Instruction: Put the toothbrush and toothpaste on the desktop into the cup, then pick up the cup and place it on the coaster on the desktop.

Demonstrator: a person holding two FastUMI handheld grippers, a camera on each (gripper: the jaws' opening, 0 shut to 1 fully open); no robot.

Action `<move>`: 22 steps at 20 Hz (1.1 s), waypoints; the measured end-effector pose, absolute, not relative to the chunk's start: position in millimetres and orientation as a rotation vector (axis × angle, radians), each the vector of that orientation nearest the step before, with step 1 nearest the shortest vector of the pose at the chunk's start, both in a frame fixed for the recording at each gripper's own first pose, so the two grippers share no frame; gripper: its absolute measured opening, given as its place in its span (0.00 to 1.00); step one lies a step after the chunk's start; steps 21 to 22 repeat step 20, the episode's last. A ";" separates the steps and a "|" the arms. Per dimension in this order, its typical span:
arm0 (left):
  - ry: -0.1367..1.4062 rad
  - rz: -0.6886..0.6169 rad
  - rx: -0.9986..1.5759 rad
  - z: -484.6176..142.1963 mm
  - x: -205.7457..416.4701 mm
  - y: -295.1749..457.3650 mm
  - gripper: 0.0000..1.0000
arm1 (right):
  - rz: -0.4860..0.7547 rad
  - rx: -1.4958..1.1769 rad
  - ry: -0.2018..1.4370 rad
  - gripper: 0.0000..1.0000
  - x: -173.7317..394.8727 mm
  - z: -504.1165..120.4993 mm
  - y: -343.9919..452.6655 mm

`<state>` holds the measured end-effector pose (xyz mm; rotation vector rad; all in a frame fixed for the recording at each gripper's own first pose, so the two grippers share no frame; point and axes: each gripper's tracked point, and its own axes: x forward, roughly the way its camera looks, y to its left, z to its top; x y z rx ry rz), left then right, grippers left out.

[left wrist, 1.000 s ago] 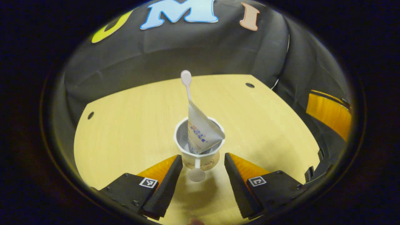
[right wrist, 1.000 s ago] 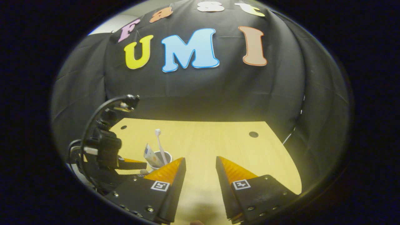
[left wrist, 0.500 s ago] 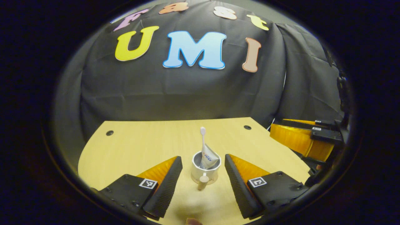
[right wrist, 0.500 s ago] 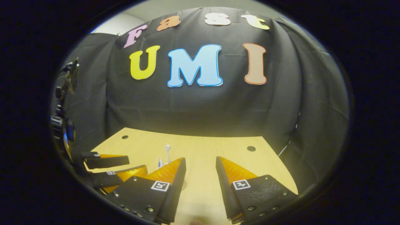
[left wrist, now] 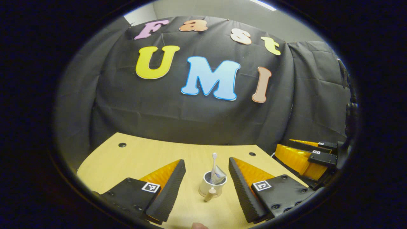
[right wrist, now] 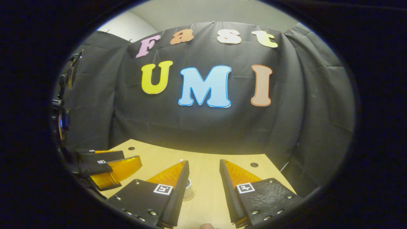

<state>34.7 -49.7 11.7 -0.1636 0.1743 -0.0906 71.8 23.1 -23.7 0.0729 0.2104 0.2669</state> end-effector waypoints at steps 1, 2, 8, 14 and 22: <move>0.165 -0.078 -0.159 20.5 31.1 -44.9 0.90 | 0.265 0.071 0.211 0.58 69.9 -25.3 26.0; 0.158 -0.068 -0.157 27.1 28.4 -41.5 0.90 | 0.261 0.069 0.209 0.58 69.3 -25.3 28.1; 0.134 -0.031 -0.143 34.6 16.1 -18.6 0.90 | 0.260 0.095 0.211 0.96 64.7 -22.5 43.3; 0.120 -0.040 -0.105 30.6 42.8 -32.3 0.90 | 0.241 0.068 0.199 0.96 61.9 -20.7 43.9; 0.101 -0.050 -0.084 30.8 46.5 -31.1 0.90 | 0.216 0.067 0.185 0.96 60.5 -16.0 43.2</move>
